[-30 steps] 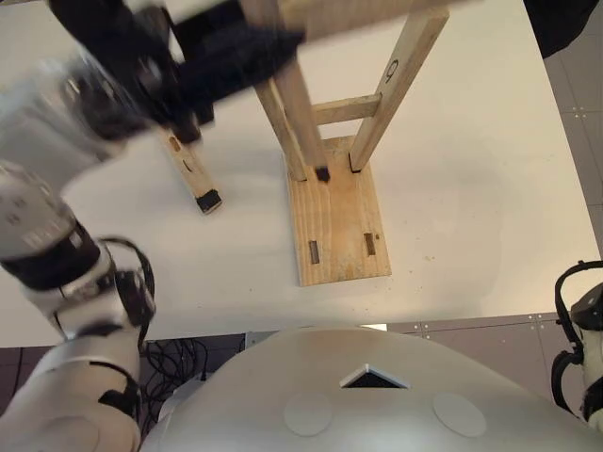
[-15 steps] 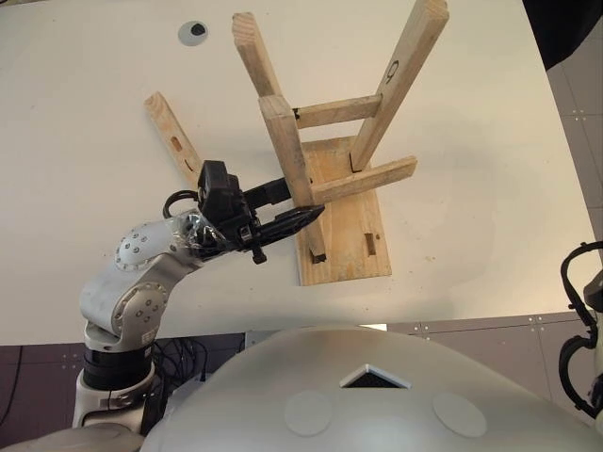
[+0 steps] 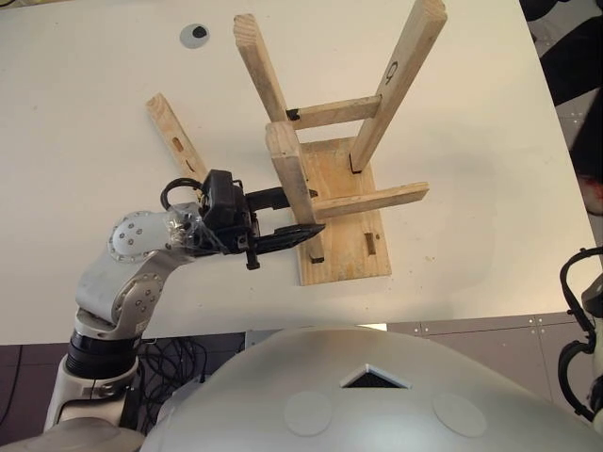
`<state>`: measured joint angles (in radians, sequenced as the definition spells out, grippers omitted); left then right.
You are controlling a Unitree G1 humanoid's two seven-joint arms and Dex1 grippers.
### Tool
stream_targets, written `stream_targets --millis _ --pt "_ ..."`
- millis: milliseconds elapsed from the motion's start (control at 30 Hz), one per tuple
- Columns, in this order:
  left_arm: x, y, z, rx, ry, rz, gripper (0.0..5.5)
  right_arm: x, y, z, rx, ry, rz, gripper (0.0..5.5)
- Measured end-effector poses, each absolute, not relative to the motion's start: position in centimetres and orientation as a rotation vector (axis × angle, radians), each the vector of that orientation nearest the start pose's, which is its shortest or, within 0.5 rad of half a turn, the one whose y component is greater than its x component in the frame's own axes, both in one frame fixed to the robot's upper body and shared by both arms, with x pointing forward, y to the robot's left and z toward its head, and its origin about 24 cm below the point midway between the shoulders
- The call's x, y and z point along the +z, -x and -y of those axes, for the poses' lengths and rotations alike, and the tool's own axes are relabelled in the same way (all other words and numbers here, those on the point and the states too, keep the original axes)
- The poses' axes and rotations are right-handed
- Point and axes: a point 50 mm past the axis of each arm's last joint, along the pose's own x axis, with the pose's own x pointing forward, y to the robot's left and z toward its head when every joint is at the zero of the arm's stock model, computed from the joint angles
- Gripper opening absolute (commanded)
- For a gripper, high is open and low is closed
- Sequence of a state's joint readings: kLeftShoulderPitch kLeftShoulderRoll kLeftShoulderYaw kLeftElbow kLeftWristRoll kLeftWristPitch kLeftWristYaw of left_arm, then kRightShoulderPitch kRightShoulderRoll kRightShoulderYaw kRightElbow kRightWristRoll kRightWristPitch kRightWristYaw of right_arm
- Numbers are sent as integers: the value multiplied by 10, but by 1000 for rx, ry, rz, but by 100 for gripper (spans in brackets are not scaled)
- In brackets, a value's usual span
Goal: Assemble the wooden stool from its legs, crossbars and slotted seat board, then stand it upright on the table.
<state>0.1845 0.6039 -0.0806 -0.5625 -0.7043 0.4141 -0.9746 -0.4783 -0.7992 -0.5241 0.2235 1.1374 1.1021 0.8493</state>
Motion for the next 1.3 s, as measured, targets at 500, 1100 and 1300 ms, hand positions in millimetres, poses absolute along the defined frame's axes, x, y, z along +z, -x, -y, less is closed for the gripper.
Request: stream_targets --millis 500,1100,1300 --pt "105 -169 -149 -1369 81 -178 201 206 -265 297 838 -660 -81 367" --pt "78 -169 -141 -1398 -180 30 201 202 -263 297 831 -660 -94 367" --pt "78 -221 -146 -1308 -217 38 201 195 -260 293 822 -663 -100 367"
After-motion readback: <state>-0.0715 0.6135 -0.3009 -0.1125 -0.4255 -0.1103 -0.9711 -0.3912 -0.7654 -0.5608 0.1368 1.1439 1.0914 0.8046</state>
